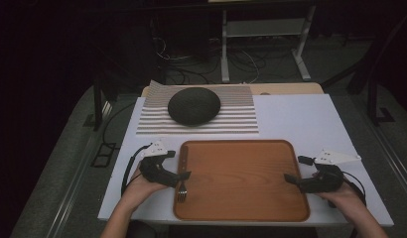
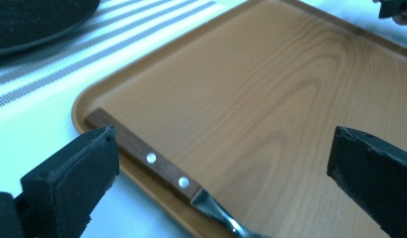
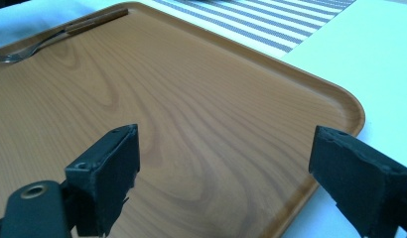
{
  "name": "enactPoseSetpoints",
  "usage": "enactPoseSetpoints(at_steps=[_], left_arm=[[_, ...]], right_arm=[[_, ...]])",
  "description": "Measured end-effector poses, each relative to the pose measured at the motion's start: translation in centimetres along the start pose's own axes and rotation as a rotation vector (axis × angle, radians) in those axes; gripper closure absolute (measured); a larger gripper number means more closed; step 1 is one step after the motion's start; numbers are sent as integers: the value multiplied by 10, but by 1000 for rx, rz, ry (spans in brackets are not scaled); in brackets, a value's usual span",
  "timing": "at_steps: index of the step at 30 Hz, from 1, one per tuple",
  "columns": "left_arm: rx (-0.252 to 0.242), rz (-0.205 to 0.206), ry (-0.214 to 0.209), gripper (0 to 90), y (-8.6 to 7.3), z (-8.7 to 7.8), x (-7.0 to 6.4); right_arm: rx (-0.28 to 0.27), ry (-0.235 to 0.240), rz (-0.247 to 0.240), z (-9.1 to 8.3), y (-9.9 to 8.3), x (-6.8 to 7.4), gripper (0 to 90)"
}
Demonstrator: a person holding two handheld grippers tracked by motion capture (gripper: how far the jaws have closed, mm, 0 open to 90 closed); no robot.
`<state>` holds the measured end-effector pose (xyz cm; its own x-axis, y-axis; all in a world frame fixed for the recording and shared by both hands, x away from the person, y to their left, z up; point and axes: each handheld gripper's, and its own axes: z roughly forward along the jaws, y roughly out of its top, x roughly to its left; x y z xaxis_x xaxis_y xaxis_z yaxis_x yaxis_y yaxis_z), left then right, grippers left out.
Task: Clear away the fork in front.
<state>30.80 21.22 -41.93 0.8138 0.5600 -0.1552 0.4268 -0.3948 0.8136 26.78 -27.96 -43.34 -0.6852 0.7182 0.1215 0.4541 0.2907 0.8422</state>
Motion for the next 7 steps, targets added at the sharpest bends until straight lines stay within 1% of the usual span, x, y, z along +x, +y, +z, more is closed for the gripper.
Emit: enactPoseSetpoints(at_steps=[2,5,7], left_arm=[[8,4,-5,0,-1,1,0],[7,13,-6,0,0,2,1],[8,20,-2,0,0,3,1]], right_arm=[[0,-1,-2,0,0,0,129],[-1,-1,0,-1,0,0,129],[-2,0,-1,-1,0,1,128]])
